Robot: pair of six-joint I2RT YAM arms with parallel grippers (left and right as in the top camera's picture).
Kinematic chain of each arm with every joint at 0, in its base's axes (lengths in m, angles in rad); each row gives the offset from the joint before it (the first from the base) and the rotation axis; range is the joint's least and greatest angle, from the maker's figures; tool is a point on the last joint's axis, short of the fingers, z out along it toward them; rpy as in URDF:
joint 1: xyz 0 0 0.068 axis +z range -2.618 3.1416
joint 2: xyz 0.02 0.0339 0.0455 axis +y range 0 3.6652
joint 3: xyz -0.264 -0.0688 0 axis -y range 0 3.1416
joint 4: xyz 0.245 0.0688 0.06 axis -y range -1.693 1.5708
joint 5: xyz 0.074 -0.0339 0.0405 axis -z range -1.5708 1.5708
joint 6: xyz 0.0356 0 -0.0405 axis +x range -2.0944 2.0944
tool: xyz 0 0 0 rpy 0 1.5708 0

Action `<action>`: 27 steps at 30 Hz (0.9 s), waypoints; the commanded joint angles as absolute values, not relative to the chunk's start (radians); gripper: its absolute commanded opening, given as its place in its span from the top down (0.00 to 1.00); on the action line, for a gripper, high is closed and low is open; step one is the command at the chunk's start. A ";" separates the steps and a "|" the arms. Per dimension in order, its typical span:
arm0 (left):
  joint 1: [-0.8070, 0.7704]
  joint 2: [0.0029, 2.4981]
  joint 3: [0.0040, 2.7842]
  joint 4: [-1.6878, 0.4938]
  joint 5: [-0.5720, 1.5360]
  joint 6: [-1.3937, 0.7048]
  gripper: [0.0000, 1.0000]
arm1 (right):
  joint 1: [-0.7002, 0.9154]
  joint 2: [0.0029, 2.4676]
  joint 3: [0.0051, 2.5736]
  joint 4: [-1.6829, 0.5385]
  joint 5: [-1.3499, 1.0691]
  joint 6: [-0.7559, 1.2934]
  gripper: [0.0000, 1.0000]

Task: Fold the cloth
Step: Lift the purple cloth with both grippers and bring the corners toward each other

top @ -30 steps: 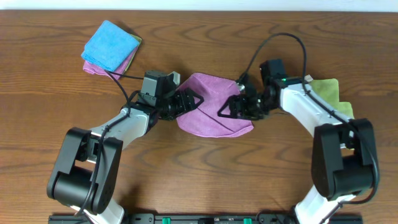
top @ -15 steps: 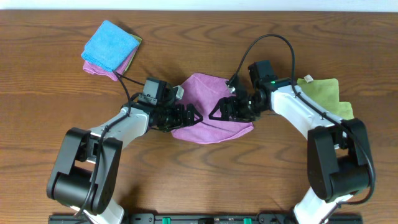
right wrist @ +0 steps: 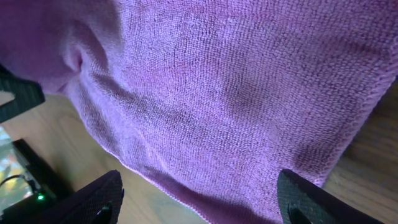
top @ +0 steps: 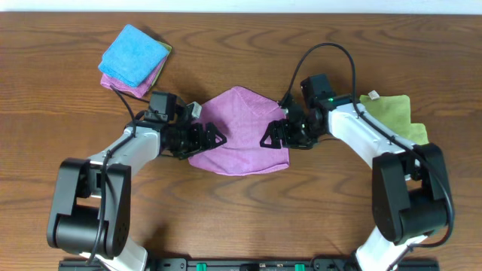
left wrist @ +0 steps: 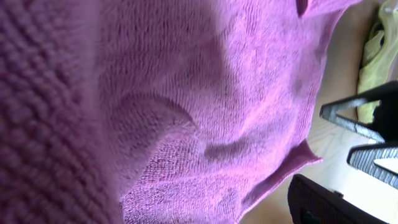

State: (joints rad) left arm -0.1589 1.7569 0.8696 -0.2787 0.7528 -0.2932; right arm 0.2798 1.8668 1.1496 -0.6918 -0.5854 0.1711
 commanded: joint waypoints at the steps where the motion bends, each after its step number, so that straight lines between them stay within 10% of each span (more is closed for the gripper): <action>1: -0.156 1.738 0.900 -0.322 0.761 -0.246 0.10 | 0.295 1.842 1.150 -0.690 -0.565 0.149 0.21; 27: -0.158 1.713 1.024 -0.711 0.475 -0.010 0.04 | 0.413 1.842 1.150 -0.667 -0.528 0.164 0.23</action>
State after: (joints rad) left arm -0.1589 1.7222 1.0512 -0.7185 0.5323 -0.0368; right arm 0.4068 1.8668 1.1496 -0.6659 -0.5278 0.1646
